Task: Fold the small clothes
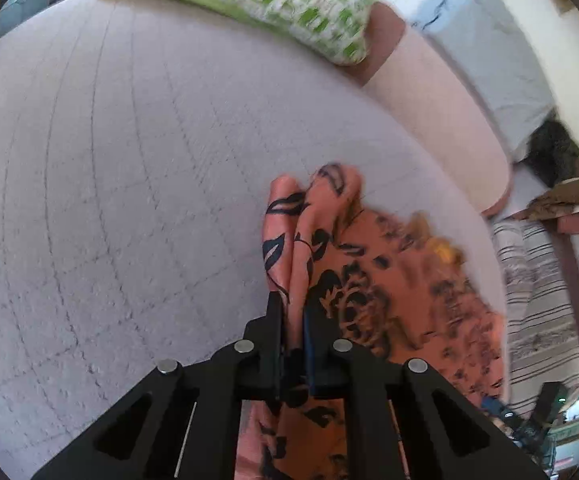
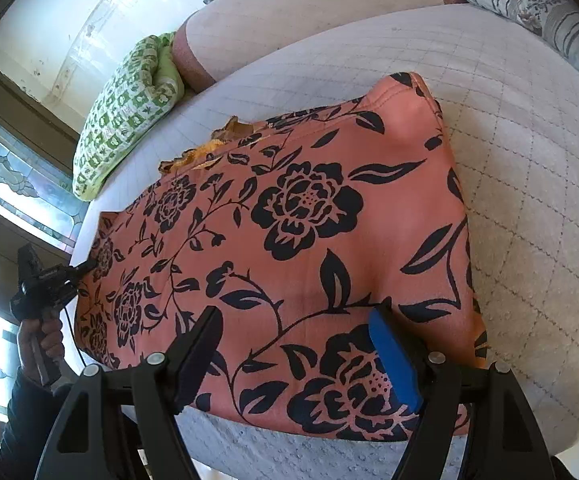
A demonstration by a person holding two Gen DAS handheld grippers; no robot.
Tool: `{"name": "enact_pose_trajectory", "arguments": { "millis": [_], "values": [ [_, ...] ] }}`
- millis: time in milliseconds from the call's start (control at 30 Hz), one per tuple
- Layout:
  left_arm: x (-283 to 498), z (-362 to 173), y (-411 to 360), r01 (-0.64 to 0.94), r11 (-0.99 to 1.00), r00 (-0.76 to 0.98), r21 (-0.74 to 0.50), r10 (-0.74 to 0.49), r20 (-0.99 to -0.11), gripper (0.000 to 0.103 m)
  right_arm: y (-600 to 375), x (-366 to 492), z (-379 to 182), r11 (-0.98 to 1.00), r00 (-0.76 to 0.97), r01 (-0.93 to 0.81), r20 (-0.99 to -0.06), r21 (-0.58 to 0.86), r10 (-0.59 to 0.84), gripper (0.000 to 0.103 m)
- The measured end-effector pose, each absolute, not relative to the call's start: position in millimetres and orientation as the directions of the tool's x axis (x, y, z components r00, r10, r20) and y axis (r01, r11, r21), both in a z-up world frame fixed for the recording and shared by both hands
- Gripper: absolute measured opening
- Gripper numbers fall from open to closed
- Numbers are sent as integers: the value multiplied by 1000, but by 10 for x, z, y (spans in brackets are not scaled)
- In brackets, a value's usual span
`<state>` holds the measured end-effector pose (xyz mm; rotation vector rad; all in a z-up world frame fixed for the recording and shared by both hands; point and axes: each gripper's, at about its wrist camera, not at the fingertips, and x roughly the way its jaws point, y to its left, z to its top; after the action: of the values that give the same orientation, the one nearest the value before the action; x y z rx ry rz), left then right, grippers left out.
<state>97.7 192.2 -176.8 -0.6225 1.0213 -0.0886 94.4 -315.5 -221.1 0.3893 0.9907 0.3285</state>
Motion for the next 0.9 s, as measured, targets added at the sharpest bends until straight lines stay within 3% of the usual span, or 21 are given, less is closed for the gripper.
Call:
{"name": "enact_pose_trajectory", "arguments": {
  "millis": [100,200,300,367,500,533,667,800,833,900],
  "values": [
    [949,-1752,2007,-240,787,543,-569,-377,-750,10,-3145,951,-2220,886,512,-82,-744,457,431,78],
    [886,-1519,1917,-143,824,610,-548,-363,-705,12,-3133,957,-2211,889,505,-83,-750,451,427,79],
    [1013,-1806,1942,-209,840,529,-501,-334,-780,19,-3155,964,-2201,880,499,-72,-747,469,439,79],
    [992,-1760,2010,-216,816,549,-537,-353,-758,19,-3176,963,-2162,869,500,-56,-740,491,450,79],
    [965,-1660,1973,-200,858,570,-472,-290,-769,19,-3212,960,-1951,842,530,-85,-691,534,492,79],
    [981,-1686,1984,-215,853,564,-475,-288,-774,27,-3226,1004,-1881,831,538,-93,-674,549,506,79],
    [1032,-1688,1953,-226,853,556,-471,-285,-781,28,-3324,1297,-1784,762,554,-97,-601,641,576,81],
    [1121,-1656,1750,-254,876,550,-411,-219,-806,32,-3691,1812,-2352,656,523,101,-601,748,605,85],
    [1128,-1627,1697,-255,885,556,-389,-195,-808,33,-3841,1799,-2486,526,565,156,-513,836,647,85],
    [1067,-1501,1621,-253,912,585,-322,-121,-802,37,-3839,1722,-2321,530,570,137,-504,837,649,85]
  ]
}}
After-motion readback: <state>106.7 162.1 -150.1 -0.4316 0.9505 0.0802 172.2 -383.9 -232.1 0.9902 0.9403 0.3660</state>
